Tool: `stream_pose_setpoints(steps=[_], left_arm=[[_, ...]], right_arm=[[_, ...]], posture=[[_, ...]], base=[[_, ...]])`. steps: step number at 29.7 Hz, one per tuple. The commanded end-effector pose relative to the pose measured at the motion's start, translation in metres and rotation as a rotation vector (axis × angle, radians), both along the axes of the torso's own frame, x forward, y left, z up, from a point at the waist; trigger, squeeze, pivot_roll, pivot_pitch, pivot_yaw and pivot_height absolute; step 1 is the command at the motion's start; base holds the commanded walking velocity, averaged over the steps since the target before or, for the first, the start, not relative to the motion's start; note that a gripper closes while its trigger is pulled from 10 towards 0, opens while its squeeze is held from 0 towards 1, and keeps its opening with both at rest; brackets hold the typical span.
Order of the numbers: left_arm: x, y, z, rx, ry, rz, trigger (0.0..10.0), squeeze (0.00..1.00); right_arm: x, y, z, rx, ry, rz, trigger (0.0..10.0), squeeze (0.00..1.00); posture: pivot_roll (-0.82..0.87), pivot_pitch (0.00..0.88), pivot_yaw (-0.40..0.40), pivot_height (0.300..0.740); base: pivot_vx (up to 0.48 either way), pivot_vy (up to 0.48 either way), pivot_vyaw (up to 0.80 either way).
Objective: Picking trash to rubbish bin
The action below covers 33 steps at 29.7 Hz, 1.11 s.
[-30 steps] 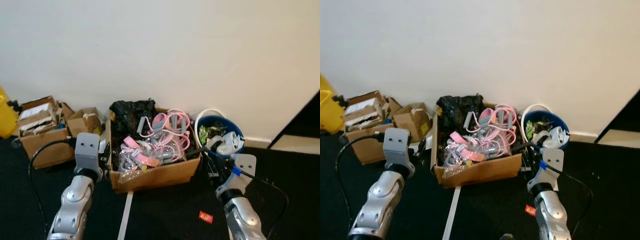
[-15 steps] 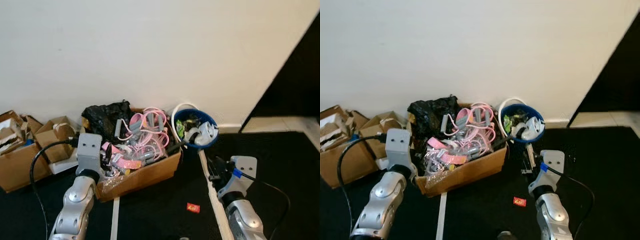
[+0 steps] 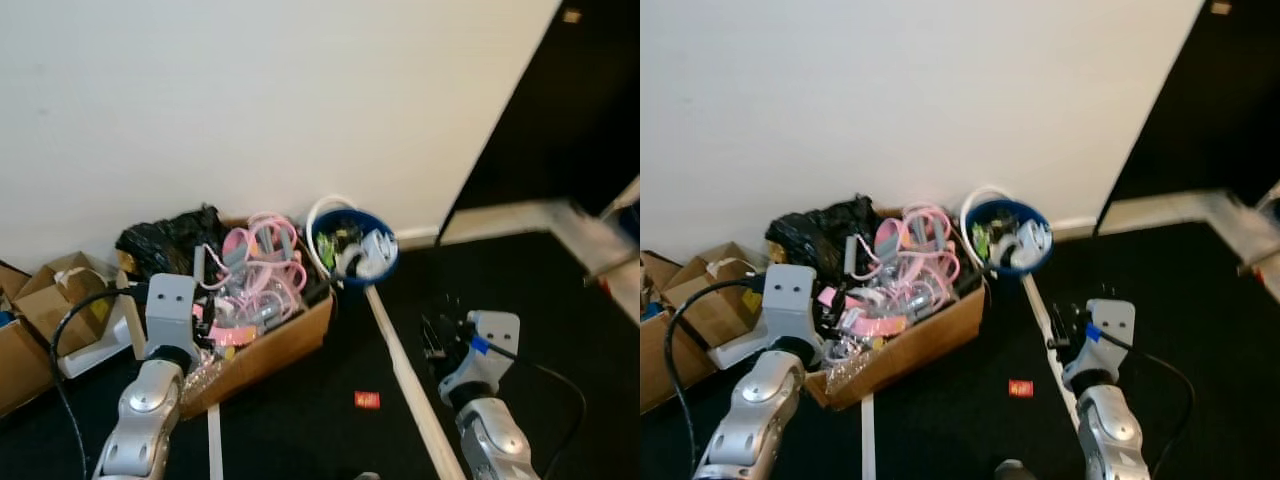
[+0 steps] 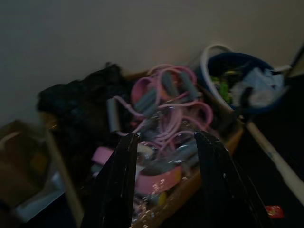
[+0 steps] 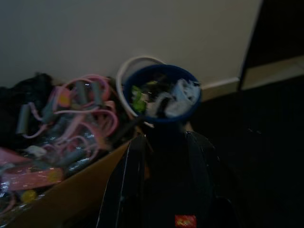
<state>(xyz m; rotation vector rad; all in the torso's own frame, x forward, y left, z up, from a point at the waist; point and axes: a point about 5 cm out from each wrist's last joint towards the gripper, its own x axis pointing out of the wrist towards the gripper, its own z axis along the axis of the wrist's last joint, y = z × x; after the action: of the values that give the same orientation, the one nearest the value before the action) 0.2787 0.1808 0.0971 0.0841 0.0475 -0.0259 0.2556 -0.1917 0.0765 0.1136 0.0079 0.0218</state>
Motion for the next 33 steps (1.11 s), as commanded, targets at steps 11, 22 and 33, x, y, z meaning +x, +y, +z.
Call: stream_pose_setpoints(steps=[11,22,33], left_arm=[[-0.004,0.000,-0.002,0.013,0.007,-0.006,10.0,0.00],[-0.002,-0.003,-0.002,0.011,0.005,-0.004,10.0,0.00],[0.005,-0.005,0.001,0.001,-0.010,-0.002,10.0,0.00]], right_arm=[[-0.017,0.001,-0.012,0.030,0.057,0.009,10.0,0.00],[-0.012,0.001,-0.009,0.027,0.051,0.006,10.0,0.00],[-0.009,0.002,-0.007,0.017,0.049,0.028,10.0,0.00]], posture=[[0.01,0.141,0.015,0.740],[0.01,0.147,0.012,0.740],[0.01,0.145,0.000,0.740]], base=[[0.000,0.000,-0.51],[0.000,0.000,-0.51],[0.000,0.000,-0.51]])
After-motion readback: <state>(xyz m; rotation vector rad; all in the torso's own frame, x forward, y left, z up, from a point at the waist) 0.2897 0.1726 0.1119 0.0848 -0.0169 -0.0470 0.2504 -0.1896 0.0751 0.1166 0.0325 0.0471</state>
